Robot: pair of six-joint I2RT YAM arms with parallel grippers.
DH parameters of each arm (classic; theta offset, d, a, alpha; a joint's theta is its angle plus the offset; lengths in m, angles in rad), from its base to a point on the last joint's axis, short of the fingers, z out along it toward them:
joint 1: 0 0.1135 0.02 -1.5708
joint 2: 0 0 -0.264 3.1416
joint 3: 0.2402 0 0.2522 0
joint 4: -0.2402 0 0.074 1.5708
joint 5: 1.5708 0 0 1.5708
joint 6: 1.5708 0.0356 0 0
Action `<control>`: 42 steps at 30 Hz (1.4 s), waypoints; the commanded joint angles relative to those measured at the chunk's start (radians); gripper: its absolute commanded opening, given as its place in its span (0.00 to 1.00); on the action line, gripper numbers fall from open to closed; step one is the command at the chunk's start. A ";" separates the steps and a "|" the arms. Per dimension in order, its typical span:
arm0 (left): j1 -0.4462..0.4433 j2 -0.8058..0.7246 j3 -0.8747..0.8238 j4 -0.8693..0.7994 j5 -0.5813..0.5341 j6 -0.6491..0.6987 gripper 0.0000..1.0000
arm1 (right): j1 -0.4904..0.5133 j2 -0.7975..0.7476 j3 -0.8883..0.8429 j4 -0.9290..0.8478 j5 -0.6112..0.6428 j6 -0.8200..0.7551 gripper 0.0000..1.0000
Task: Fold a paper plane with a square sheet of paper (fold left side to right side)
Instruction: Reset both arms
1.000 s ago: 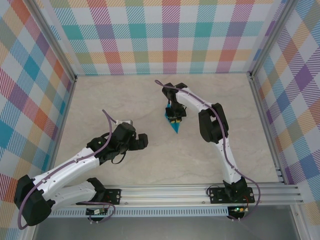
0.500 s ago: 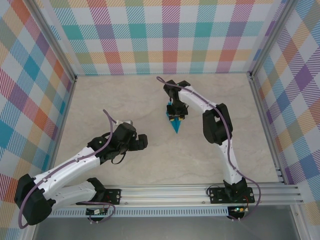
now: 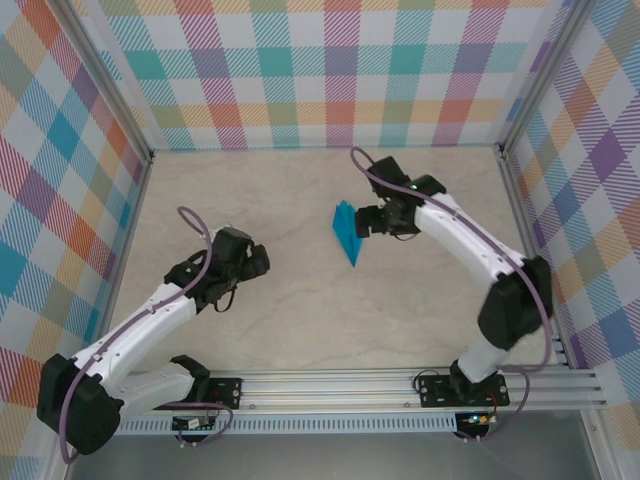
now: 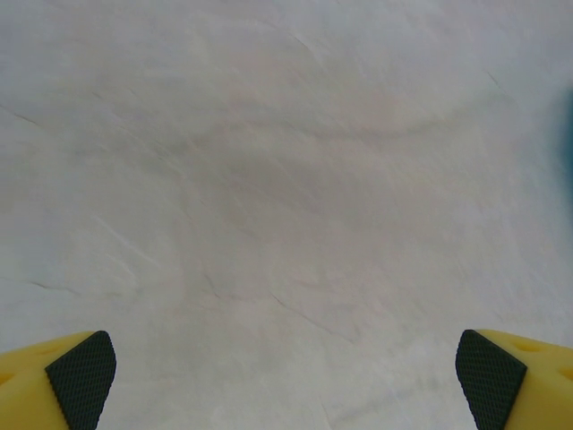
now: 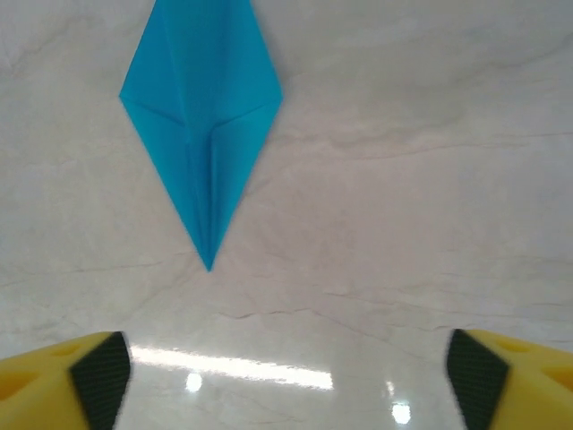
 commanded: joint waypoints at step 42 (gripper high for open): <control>0.380 0.495 -0.465 1.543 0.151 0.622 0.99 | -0.534 -0.067 -1.036 1.722 -0.282 -0.298 1.00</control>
